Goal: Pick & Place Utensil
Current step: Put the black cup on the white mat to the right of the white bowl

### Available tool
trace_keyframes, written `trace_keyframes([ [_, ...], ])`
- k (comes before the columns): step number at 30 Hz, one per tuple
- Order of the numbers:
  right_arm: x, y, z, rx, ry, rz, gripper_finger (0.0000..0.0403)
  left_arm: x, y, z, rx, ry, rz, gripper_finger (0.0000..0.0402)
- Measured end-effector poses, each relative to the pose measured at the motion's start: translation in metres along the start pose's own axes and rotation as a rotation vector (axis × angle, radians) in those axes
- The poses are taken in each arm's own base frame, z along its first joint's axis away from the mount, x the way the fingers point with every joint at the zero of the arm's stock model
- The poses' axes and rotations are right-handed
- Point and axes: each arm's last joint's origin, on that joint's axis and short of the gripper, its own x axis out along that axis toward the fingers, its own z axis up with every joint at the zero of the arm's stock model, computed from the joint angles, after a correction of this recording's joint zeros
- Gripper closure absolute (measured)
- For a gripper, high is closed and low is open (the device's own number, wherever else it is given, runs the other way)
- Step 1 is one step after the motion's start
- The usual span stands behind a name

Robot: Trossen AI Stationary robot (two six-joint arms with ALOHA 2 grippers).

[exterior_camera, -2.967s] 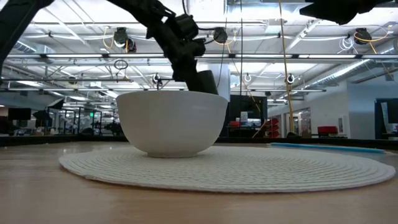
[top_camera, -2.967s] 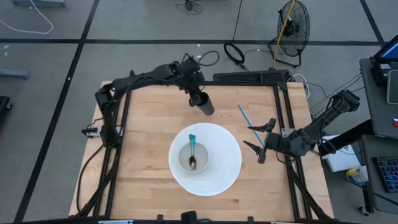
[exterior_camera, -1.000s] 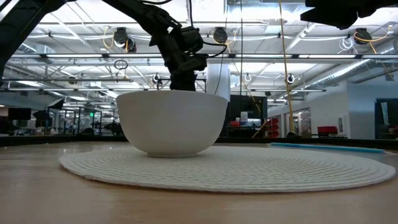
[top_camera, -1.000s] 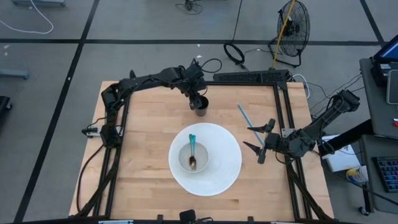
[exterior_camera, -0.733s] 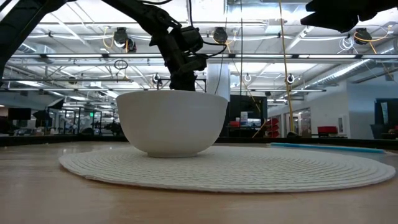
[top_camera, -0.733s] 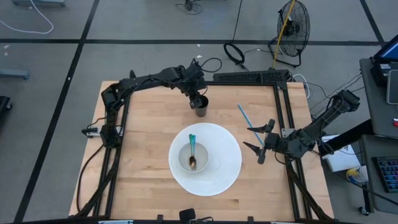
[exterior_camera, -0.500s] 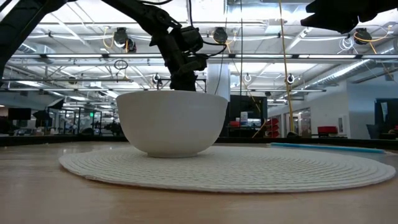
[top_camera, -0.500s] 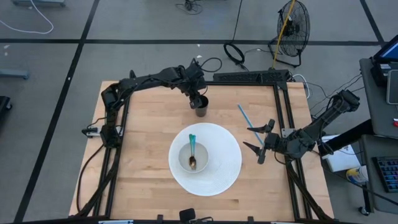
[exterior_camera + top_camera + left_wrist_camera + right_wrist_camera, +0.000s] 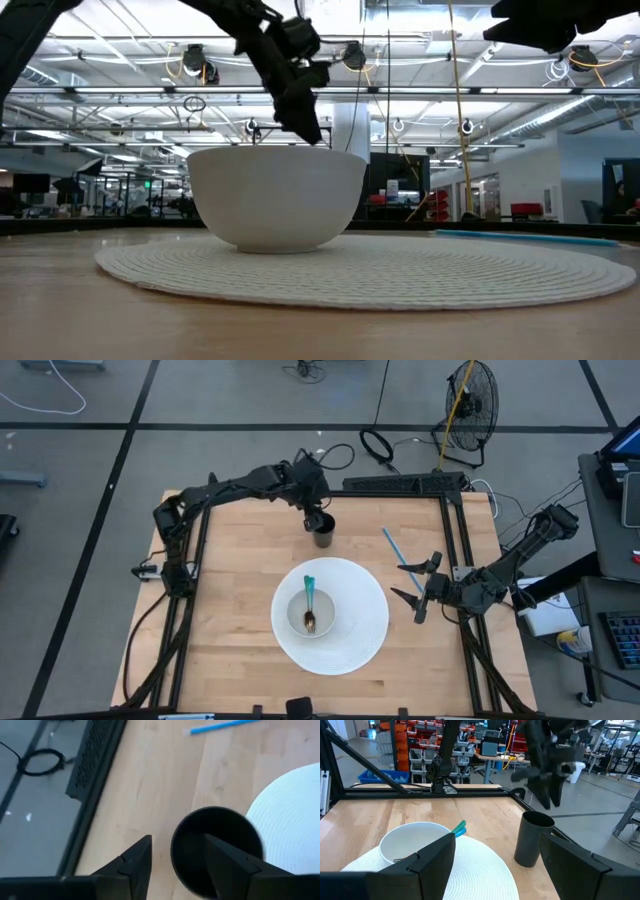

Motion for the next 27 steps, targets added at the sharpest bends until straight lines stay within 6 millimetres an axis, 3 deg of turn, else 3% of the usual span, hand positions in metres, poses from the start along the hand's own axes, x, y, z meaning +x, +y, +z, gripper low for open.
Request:
trace_keyframes([
  [3,0.002,-0.002,0.001,0.018,-0.005,-0.014,0.0124,-0.026,-0.002,0.002,0.020,-0.029,0.013,0.0216],
  [8,0.009,-0.005,0.001,0.062,0.008,0.014,0.0124,-0.091,-0.015,0.000,0.069,-0.116,-0.048,0.0215],
  [12,0.017,-0.012,0.001,0.081,0.016,0.019,0.0124,-0.136,-0.036,-0.020,0.117,-0.224,-0.101,0.0215],
  [16,0.029,-0.023,0.006,0.088,-0.008,-0.010,0.0124,-0.174,-0.059,-0.058,0.151,-0.345,-0.106,0.0215],
  [21,0.045,-0.042,0.016,0.104,-0.082,0.069,0.0124,-0.198,-0.084,-0.118,0.128,-0.504,-0.122,0.0215],
  [27,0.069,-0.066,0.023,0.119,-0.099,0.099,0.0124,-0.193,-0.101,-0.177,0.116,-0.680,-0.142,0.0215],
])
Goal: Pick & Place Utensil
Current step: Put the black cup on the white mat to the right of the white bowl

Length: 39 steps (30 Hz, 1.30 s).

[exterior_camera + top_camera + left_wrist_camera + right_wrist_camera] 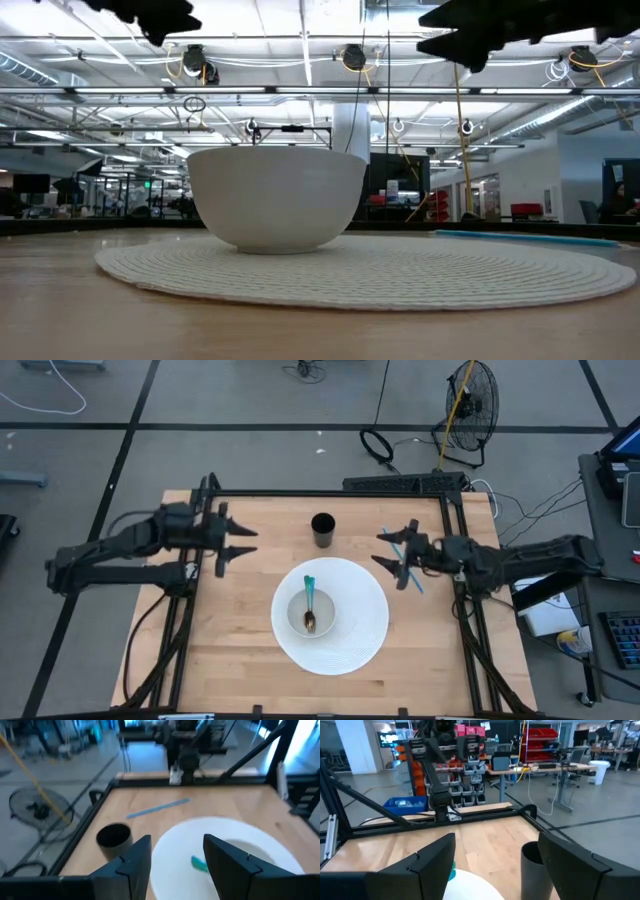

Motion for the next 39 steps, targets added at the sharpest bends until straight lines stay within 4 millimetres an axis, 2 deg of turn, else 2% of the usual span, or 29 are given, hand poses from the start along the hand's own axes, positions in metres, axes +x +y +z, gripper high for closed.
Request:
trace_keyframes([
  [3,0.016,-0.008,0.002,0.005,0.034,0.017,0.0124,-0.005,-0.007,-0.015,0.010,-0.062,-0.025,0.0215],
  [9,0.053,-0.025,0.010,0.012,0.092,-0.012,0.0124,-0.001,-0.017,-0.039,-0.004,-0.087,-0.072,0.0215],
  [19,0.121,-0.074,0.043,0.041,0.335,-0.120,0.0124,0.021,-0.032,-0.085,-0.025,-0.087,-0.091,0.0215],
  [23,0.147,-0.096,0.052,0.084,0.457,-0.188,0.0124,0.025,-0.037,-0.097,-0.043,-0.112,-0.109,0.0215],
  [29,0.176,-0.124,0.043,0.121,0.591,-0.245,0.0124,0.027,-0.042,-0.102,-0.044,-0.135,-0.102,0.0215],
  [39,0.198,-0.155,-0.005,0.246,0.721,-0.188,0.0124,0.026,-0.046,-0.102,-0.035,-0.136,-0.101,0.0215],
])
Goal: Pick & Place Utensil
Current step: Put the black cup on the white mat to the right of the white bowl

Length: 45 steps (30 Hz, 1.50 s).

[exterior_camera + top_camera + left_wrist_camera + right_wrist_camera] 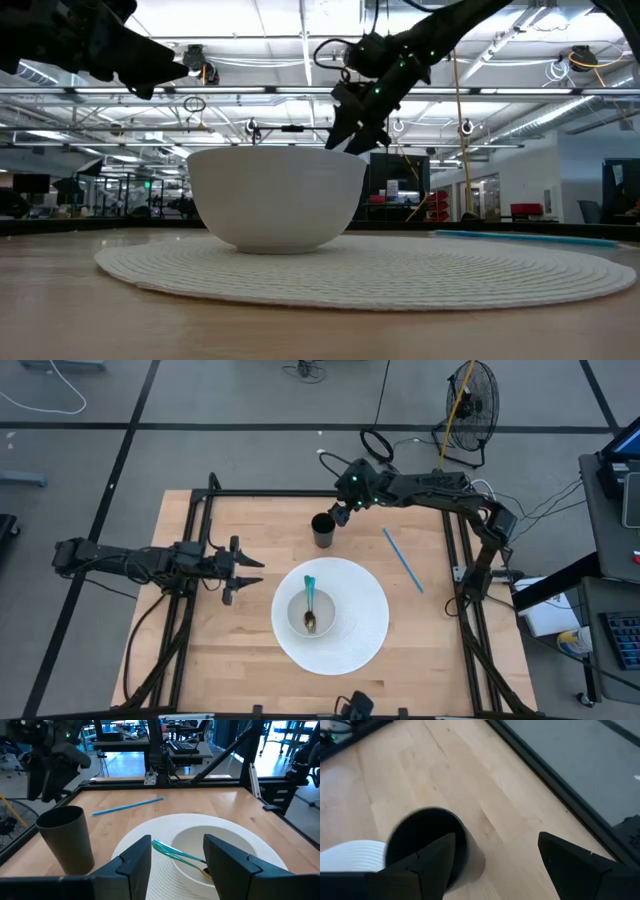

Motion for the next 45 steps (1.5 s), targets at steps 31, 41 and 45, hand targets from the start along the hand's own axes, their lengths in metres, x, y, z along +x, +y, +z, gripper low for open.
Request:
trace_keyframes([
  [31,0.012,0.015,-0.011,-0.074,0.081,0.093,0.0175,0.000,0.000,-0.001,0.009,0.009,0.002,0.0215],
  [41,0.012,0.015,-0.012,-0.071,0.083,0.092,0.0244,0.000,0.000,-0.001,0.009,0.012,0.001,0.0215],
  [45,0.012,0.015,-0.013,-0.069,0.095,0.091,0.0268,0.000,0.000,-0.001,0.009,0.012,0.001,0.0215],
])
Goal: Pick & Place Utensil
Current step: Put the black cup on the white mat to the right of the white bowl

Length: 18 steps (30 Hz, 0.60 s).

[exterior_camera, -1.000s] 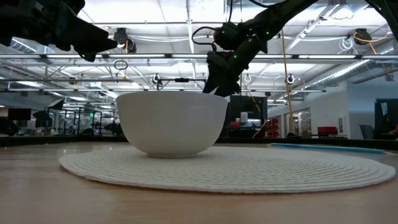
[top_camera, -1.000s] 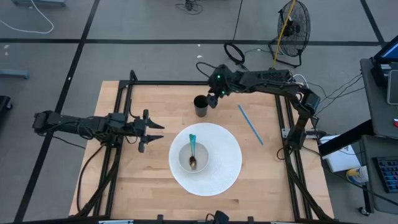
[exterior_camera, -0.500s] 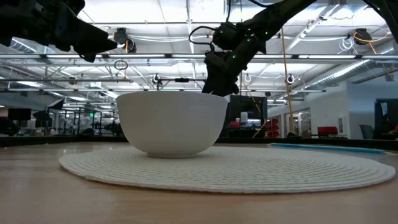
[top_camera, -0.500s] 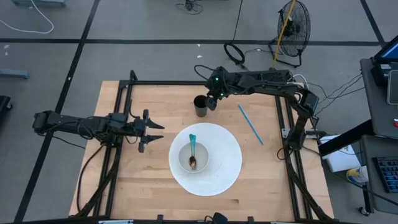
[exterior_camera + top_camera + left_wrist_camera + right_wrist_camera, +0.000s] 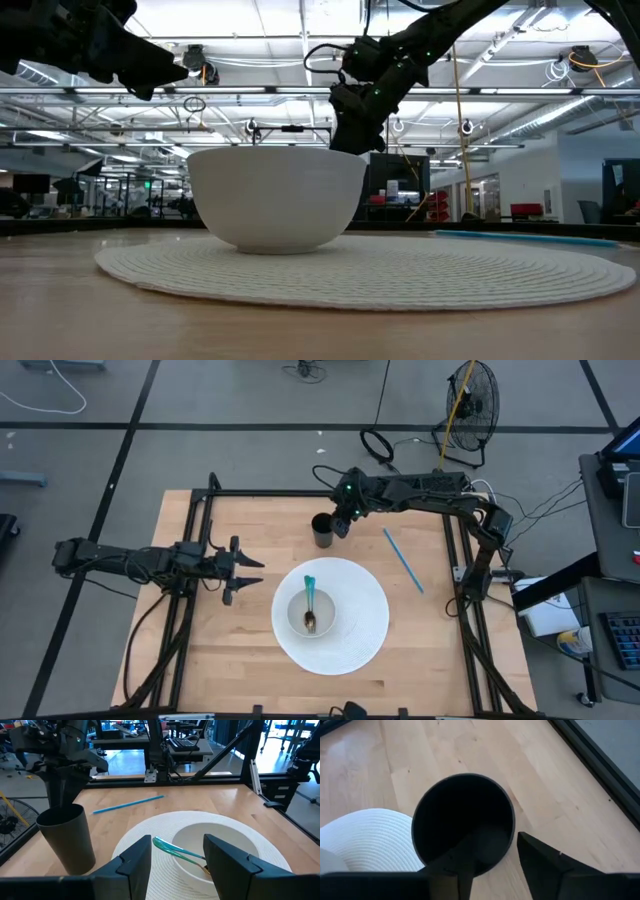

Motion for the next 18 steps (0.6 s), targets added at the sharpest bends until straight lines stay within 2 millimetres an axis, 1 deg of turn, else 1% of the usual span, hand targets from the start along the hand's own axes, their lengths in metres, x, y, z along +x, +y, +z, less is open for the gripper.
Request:
trace_keyframes([
  [8,0.0000,-0.0002,-0.0013,0.000,0.013,-0.006,0.0322,0.0000,0.0000,0.0000,0.000,0.000,0.000,0.0215],
  [14,0.0000,-0.0018,-0.0014,-0.027,0.012,-0.054,0.0390,0.0000,0.0000,0.0000,-0.003,0.000,0.000,0.0215],
  [16,0.0000,-0.0018,-0.0016,-0.034,0.013,-0.055,0.0396,0.0000,0.0000,0.0000,-0.005,0.000,0.000,0.0215],
  [18,0.0001,-0.0019,-0.0017,-0.034,0.013,-0.057,0.0394,0.0000,0.0000,-0.0001,-0.005,0.001,0.000,0.0215],
])
